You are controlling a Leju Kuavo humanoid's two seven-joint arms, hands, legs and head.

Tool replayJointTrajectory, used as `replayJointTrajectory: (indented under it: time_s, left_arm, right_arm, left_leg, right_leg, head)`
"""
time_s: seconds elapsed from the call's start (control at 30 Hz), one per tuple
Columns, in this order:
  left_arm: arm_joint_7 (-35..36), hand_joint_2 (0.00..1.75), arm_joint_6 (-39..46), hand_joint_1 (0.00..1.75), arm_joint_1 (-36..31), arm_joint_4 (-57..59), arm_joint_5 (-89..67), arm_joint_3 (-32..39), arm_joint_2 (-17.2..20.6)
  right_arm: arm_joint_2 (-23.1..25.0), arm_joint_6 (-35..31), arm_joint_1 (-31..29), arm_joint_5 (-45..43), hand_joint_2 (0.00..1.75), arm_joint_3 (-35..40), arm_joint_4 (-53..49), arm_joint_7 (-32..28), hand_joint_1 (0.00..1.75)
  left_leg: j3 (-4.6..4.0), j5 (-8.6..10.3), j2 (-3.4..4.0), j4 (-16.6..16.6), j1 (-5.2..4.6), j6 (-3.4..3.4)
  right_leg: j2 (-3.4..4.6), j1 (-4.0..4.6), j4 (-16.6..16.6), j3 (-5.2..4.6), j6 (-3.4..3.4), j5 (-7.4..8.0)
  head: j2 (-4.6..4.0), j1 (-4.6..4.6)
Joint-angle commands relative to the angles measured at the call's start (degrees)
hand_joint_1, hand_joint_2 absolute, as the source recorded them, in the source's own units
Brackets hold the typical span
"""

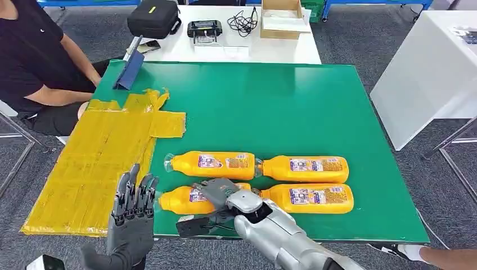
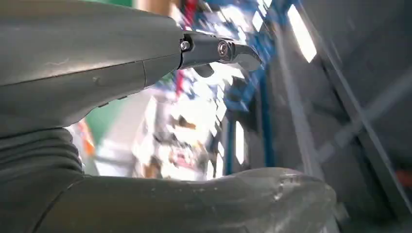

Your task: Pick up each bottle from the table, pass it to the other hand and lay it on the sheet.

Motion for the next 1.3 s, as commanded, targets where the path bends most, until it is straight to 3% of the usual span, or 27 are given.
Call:
replayJointTrajectory:
  time_s: [0.03, 0.23, 0.33, 0.4, 0.43, 0.53, 0.83, 0.93, 1.2, 1.23, 1.3]
  left_arm:
    - [0.17, 0.0, 3.61, 0.0, -2.52, -4.98, -1.27, -19.2, 4.48]
    - [0.17, 0.0, 6.95, 0.0, -4.61, -2.42, 1.23, -21.91, 5.77]
    - [0.17, 0.0, 18.71, 0.0, -4.97, -0.54, -4.57, -16.25, 4.18]
    - [2.22, 0.0, 25.23, 0.0, -5.93, 6.35, -4.08, -11.03, 4.01]
    - [2.97, 0.0, 28.36, 0.0, -7.29, 10.54, -3.8, -7.87, 4.02]
    - [4.15, 0.0, 32.93, 0.0, -8.89, 15.94, -2.21, -1.88, 2.76]
    - [4.5, 0.0, 33.51, 0.0, -8.07, 15.04, -1.81, -1.05, 1.75]
    - [5.45, 0.0, 36.02, 0.0, -7.75, 14.93, -1.38, -0.28, 1.42]
    - [4.49, 0.0, 36.11, 0.0, -7.02, 15.41, -0.35, 0.26, 0.54]
    - [4.49, 1.75, 36.05, 0.0, -6.98, 15.34, -0.33, 0.16, 0.55]
    - [4.64, 1.75, 35.95, 0.0, -6.92, 15.28, -0.02, 0.12, 0.5]
  right_arm:
    - [-1.98, 0.2, 0.41, -0.01, 1.75, -1.65, 6.37, 0.1, 1.75]
    - [-1.64, -0.89, 0.44, -1.22, 1.75, -4.36, 6.97, 0.39, 1.75]
    - [-2.31, -10.15, 3.02, -6.35, 1.75, -11.48, 3.26, -2.79, 1.75]
    - [-3.93, -17.35, 7.27, -11.77, 1.75, -18.43, -4.26, -12.13, 1.75]
    - [-5.27, -17.86, 10.19, -13.81, 1.75, -20.68, -12.01, -15.0, 1.75]
    - [-7.49, -17.66, 17.17, -15.88, 1.75, -23.77, -29.09, -15.38, 1.75]
    - [-7.52, -17.56, 18.97, -16.44, 1.75, -24.23, -31.64, -15.74, 1.75]
    - [-6.84, -18.96, 20.93, -18.5, 1.75, -25.78, -33.9, -20.63, 1.75]
    - [-6.52, -19.97, 26.68, -21.63, 1.75, -25.56, -44.52, -25.44, 1.75]
    - [-6.7, -19.78, 26.75, -21.47, 1.75, -25.13, -44.79, -25.47, 1.75]
    - [-6.67, -19.14, 26.51, -21.24, 1.75, -24.23, -44.21, -25.49, 1.75]
  left_leg:
    - [-0.06, 0.1, -0.49, -0.04, -0.01, 0.11]
    - [0.13, 0.07, -0.3, -0.05, -0.03, 0.06]
    - [0.2, 0.09, -0.28, -0.11, -0.05, 0.08]
    - [0.24, 0.12, -0.3, -0.15, -0.05, 0.09]
    - [0.28, 0.23, -0.45, -0.32, -0.06, 0.12]
    - [0.37, 0.14, -0.26, -0.25, -0.04, 0.08]
    - [-0.12, 0.02, -0.11, -0.08, -0.01, 0.09]
    - [-0.14, 0.03, -0.11, -0.07, -0.02, 0.07]
    - [-0.18, 0.0, -0.08, -0.06, 0.0, 0.05]
    - [-0.14, 0.01, -0.13, -0.11, -0.03, 0.08]
    - [-0.17, 0.02, -0.1, -0.11, -0.02, 0.09]
  right_leg:
    - [-0.49, 0.01, -0.13, 0.14, 0.04, 0.01]
    - [-0.3, -0.01, -0.09, 0.27, 0.02, 0.01]
    - [-0.28, -0.03, -0.14, 0.33, 0.03, 0.03]
    - [-0.3, -0.02, -0.2, 0.39, 0.04, 0.05]
    - [-0.45, -0.03, -0.37, 0.49, 0.05, 0.13]
    - [-0.27, -0.01, -0.29, 0.48, 0.02, 0.08]
    - [-0.1, -0.01, -0.06, -0.06, 0.04, 0.01]
    - [-0.11, -0.03, -0.03, -0.1, 0.03, 0.0]
    - [-0.09, -0.01, -0.03, -0.13, 0.02, -0.02]
    - [-0.15, -0.03, -0.06, -0.08, 0.02, -0.03]
    - [-0.11, -0.02, -0.08, -0.08, 0.02, 0.0]
  head:
    - [0.0, 0.0]
    - [0.0, 0.0]
    - [0.0, -0.02]
    - [0.0, -0.04]
    - [0.0, 0.0]
    - [0.0, 0.04]
    - [0.0, 0.02]
    - [0.0, 0.02]
    - [0.0, 0.02]
    - [0.0, 0.0]
    - [0.0, 0.02]
